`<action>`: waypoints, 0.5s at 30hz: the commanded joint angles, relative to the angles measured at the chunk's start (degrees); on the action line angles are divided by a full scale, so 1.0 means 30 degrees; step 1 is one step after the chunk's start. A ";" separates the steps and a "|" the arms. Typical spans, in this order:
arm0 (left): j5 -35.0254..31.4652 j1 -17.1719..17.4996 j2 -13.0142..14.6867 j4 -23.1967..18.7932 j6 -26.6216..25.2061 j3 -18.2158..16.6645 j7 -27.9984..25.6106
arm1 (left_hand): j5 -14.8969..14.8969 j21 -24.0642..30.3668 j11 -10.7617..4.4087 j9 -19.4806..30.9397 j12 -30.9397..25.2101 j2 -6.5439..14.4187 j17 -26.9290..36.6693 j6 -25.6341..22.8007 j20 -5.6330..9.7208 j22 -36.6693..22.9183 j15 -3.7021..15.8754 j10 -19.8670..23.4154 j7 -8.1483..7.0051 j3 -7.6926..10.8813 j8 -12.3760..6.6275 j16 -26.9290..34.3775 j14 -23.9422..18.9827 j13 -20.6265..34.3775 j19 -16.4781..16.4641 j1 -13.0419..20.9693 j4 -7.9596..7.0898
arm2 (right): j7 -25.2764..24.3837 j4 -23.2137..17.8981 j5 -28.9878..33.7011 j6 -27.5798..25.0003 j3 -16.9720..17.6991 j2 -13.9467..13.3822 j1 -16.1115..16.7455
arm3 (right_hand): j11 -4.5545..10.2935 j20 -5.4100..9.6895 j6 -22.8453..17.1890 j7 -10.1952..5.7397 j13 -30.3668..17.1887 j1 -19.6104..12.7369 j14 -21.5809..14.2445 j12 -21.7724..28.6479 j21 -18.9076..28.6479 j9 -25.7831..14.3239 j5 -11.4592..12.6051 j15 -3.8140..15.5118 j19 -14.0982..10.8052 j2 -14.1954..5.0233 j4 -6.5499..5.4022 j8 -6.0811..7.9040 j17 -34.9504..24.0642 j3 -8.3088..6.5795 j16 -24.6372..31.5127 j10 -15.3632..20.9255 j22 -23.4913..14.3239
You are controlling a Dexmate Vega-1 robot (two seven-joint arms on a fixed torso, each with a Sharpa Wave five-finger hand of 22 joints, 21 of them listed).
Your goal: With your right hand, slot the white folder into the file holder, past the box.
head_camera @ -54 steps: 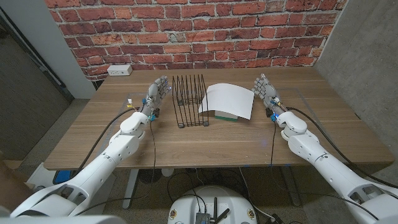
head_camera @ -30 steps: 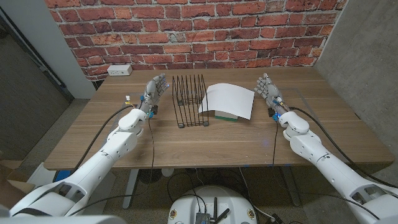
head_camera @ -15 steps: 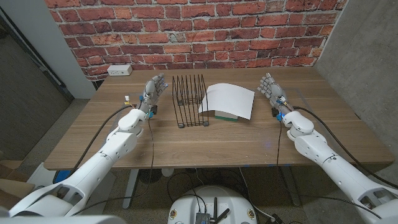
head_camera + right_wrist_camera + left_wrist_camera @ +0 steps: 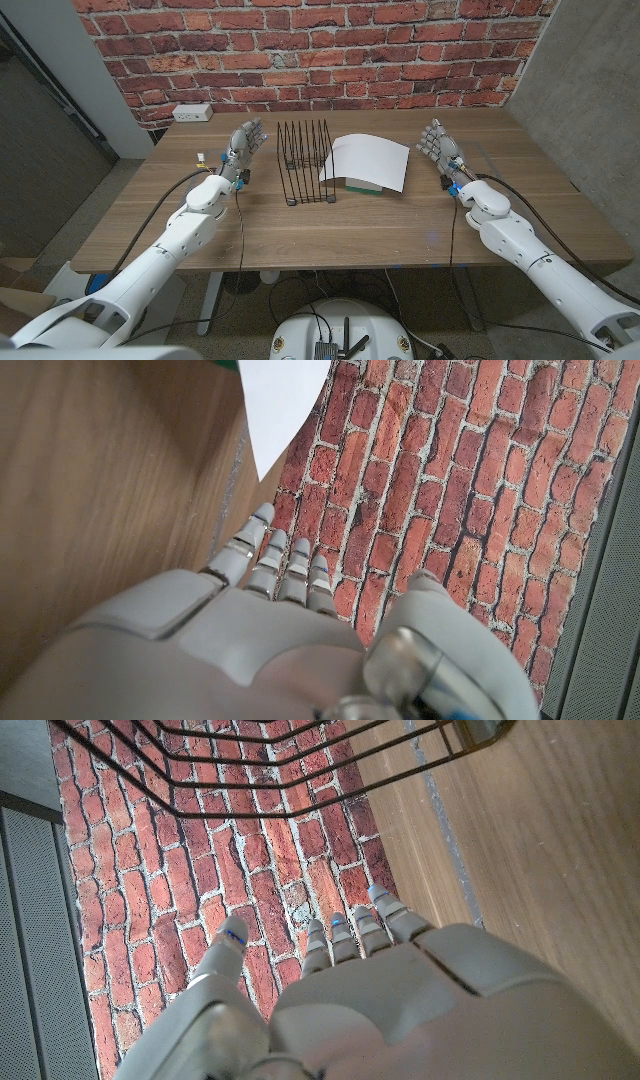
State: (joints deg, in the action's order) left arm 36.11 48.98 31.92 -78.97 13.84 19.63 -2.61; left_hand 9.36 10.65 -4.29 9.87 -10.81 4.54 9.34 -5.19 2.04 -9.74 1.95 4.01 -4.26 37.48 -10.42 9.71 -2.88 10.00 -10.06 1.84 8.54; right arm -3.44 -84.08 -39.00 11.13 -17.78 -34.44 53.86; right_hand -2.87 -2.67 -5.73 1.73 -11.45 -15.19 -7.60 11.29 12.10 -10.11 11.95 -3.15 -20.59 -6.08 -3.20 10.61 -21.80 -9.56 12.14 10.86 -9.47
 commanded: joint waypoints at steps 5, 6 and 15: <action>0.0146 0.0011 -0.0053 0.0401 0.0332 -0.0076 0.0378 | 0.0135 0.0125 -0.0028 0.0063 -0.0097 0.0434 0.0026 -0.0242 0.1545 -0.0033 0.1446 0.0080 -0.0057 0.0016 -0.0046 0.0105 -0.0169 0.0045 -0.0128 0.0195 0.0095 | -0.1443 -0.2980 -0.0819 -0.2932 0.0694 -0.1578 0.1256 | -0.0717 -0.0192 -0.0270 0.0862 -0.0040 -0.0507 -0.0776 0.0208 0.0276 -0.0104 -0.0063 -0.0391 -0.1177 0.0302 0.0705 0.0211 0.0320 -0.0160 0.0215 0.0438 -0.0121; 0.0171 0.0029 -0.0079 0.0434 0.0412 -0.0089 0.0419 | 0.0135 0.0126 -0.0036 0.0063 -0.0098 0.0436 0.0026 -0.0251 0.1541 -0.0033 0.1447 0.0083 -0.0048 0.0018 -0.0048 0.0106 -0.0174 0.0045 -0.0132 0.0197 0.0096 | -0.1551 -0.3171 -0.0861 -0.3199 0.0726 -0.1707 0.1293 | -0.0759 -0.0222 -0.0275 0.0915 -0.0040 -0.0551 -0.0811 0.0215 0.0293 -0.0106 -0.0067 -0.0426 -0.1279 0.0341 0.0771 0.0210 0.0349 -0.0165 0.0216 0.0470 -0.0120; 0.0161 0.0196 0.0098 0.0279 0.0352 -0.0145 0.0392 | 0.0137 0.0142 -0.0057 0.0064 -0.0094 0.0447 0.0025 -0.0297 0.1519 -0.0033 0.1470 0.0096 -0.0058 0.0034 -0.0056 0.0108 -0.0213 0.0044 -0.0180 0.0218 0.0111 | -0.2296 -0.4780 -0.1260 -0.5711 0.0926 -0.2900 0.1377 | -0.1400 -0.0810 -0.0685 0.1694 -0.0065 -0.1415 -0.1721 0.0410 0.0362 -0.0141 -0.0119 -0.0993 -0.2421 0.0890 0.1873 0.0325 0.0702 -0.0306 0.0411 0.1274 -0.0115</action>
State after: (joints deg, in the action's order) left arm 36.34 49.02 31.89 -77.99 14.71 19.43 -1.65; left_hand 9.36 10.65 -4.28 9.87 -10.81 4.54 9.34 -5.44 2.05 -9.74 1.95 4.00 -4.52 37.48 -10.42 9.71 -2.87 9.99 -10.05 1.84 8.54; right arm -7.75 -92.92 -41.40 1.49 -15.90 -39.41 57.06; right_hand -6.49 -4.73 -7.40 6.06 -11.45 -17.84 -11.79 12.09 12.76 -10.28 11.61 -5.83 -26.75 -3.48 1.53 11.27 -19.78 -10.18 12.94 14.02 -9.75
